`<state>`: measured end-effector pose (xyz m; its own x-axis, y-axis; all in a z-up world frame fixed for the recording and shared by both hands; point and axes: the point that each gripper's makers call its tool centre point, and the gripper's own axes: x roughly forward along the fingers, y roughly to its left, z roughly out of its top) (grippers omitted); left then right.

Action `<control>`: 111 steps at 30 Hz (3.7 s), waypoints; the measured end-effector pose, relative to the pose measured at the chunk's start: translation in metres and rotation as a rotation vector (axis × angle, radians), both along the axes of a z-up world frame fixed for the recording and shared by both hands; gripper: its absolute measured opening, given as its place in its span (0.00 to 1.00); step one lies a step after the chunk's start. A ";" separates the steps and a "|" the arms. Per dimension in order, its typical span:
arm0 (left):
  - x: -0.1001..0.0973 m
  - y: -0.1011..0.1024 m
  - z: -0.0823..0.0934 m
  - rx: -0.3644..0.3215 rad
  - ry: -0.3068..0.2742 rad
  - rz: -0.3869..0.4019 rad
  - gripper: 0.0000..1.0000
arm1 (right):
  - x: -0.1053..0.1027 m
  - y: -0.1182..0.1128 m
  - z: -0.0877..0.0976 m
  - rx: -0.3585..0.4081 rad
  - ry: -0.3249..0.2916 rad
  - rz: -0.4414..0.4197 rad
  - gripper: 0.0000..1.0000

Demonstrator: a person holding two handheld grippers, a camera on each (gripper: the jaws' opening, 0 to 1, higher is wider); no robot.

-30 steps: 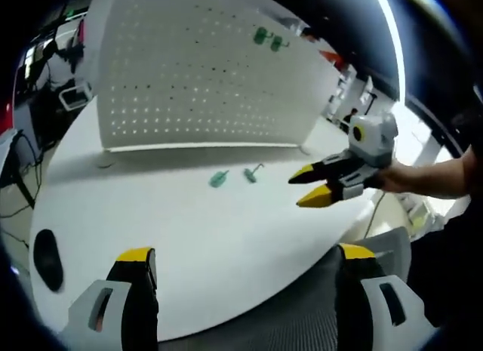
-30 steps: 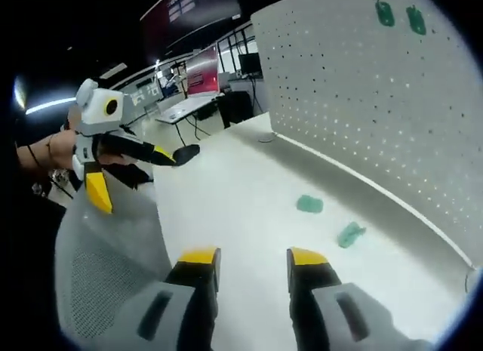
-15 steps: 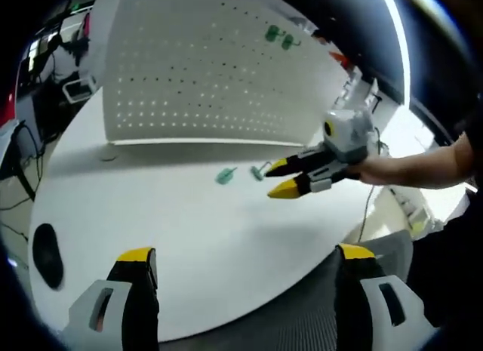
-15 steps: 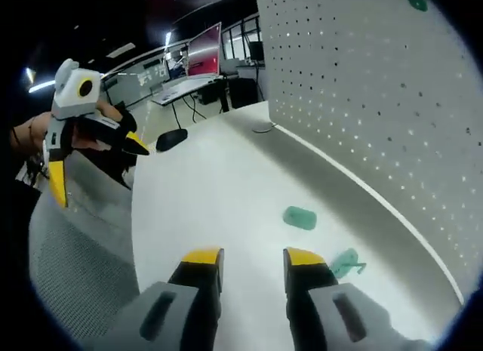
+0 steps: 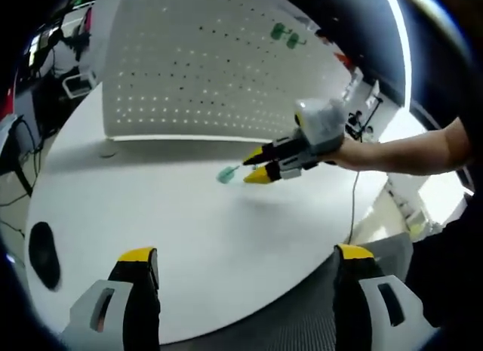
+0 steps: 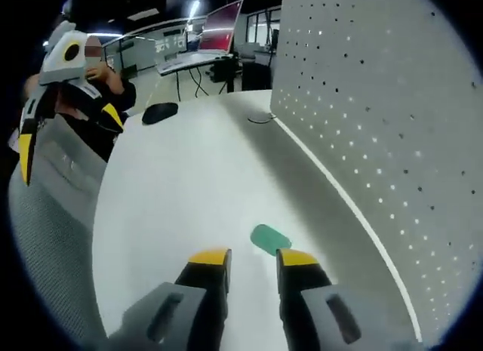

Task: Insert the hook assembly into the mounting plate slot until the hook locks in place.

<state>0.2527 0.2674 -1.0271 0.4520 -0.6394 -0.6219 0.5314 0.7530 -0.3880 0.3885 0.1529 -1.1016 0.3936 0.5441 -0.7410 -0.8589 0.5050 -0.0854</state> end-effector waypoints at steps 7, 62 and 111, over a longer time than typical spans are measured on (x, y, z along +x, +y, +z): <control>0.001 0.008 -0.001 0.002 0.008 0.021 0.97 | 0.009 0.004 -0.016 -0.081 -0.018 0.097 0.14; 0.036 0.015 0.038 0.003 -0.122 0.088 0.94 | 0.026 0.008 0.131 0.519 0.025 -0.436 0.01; 0.059 -0.050 0.083 -0.189 -0.238 0.082 0.21 | -0.083 0.045 0.174 1.147 0.358 -0.849 0.01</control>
<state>0.3116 0.2170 -0.9443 0.6254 -0.6894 -0.3656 0.5651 0.7232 -0.3971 0.3054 0.1980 -0.9272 0.7808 0.5928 -0.1972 -0.1651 0.5002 0.8500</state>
